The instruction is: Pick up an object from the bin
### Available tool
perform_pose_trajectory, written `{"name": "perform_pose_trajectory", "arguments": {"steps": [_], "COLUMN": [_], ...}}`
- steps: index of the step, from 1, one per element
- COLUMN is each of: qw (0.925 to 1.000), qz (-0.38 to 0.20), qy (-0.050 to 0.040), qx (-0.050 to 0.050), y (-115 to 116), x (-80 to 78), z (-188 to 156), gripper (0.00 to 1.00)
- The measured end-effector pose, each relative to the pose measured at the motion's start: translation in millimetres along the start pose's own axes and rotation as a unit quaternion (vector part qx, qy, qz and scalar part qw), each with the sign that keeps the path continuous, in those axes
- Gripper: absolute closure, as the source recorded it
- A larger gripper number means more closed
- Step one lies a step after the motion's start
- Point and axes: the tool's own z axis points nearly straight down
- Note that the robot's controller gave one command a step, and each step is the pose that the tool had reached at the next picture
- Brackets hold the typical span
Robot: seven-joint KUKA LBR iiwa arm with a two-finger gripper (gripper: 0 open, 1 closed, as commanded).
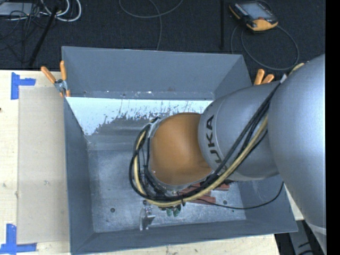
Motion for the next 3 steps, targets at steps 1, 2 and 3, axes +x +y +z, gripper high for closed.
{"name": "perform_pose_trajectory", "arguments": {"steps": [1, 2, 3], "qw": [0.9987, 0.9987, 0.9988], "qz": [-0.051, -0.05, -0.05], "qy": [-0.0053, -0.0025, -0.0026], "qx": [-0.002, -0.001, -0.001], "y": [-43.0, -44.3, -44.3], "x": [-28.9, -27.3, -27.3], "z": [49.5, 51.3, 51.3], "gripper": [1.0, 0.0, 0.0]}}
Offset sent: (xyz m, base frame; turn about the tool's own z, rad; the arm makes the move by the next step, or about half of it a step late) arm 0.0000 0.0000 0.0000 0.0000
